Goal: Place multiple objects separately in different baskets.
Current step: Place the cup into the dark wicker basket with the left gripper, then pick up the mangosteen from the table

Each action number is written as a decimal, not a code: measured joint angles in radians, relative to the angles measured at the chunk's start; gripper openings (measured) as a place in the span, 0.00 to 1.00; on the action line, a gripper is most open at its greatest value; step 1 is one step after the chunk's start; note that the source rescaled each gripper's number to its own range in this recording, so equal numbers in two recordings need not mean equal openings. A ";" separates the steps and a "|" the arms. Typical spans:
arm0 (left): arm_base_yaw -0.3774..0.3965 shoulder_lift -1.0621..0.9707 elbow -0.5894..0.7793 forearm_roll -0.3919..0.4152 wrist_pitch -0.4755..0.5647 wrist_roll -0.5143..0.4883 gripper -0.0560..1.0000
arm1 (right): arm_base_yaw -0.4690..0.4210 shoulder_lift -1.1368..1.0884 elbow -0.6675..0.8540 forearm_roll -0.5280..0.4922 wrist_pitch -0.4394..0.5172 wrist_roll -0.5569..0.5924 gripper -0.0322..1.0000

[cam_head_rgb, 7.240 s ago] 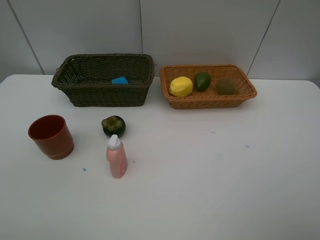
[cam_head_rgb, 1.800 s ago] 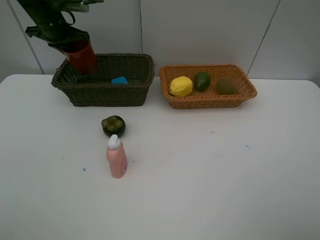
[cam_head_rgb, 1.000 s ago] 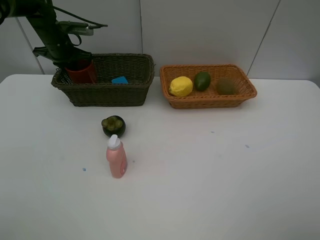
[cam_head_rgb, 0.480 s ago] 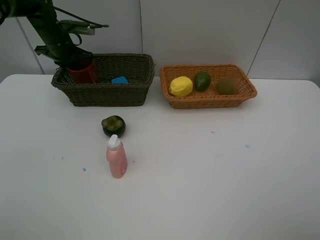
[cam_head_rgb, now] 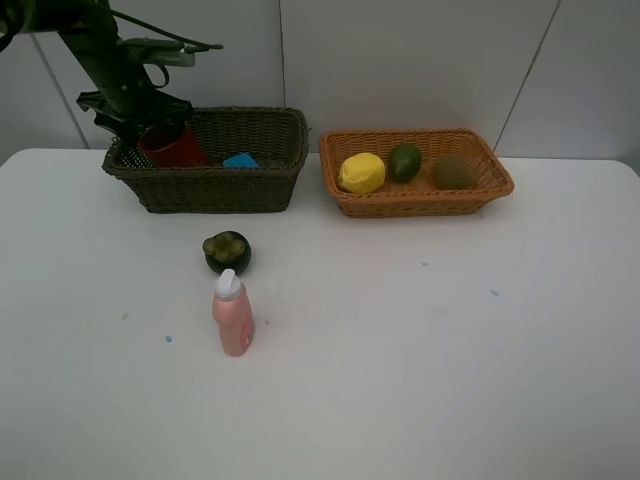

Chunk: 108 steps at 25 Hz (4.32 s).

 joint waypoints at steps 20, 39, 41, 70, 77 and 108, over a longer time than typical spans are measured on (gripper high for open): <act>0.000 -0.103 0.000 0.009 0.065 0.001 1.00 | 0.000 0.000 0.000 -0.002 0.000 0.000 1.00; -0.127 -0.285 0.000 -0.019 0.278 0.232 1.00 | 0.000 0.000 0.000 -0.002 0.000 0.000 1.00; -0.168 -0.285 0.000 -0.019 0.279 0.249 1.00 | 0.000 0.000 0.000 -0.002 0.000 0.000 1.00; -0.367 -0.285 0.470 0.000 0.180 0.292 1.00 | 0.000 0.000 0.000 -0.002 0.000 0.000 1.00; -0.377 -0.285 0.570 -0.018 0.007 0.314 1.00 | 0.000 0.000 0.000 -0.002 0.000 0.000 1.00; -0.377 -0.245 0.696 -0.020 -0.242 0.329 1.00 | 0.000 0.000 0.000 -0.002 0.000 0.001 1.00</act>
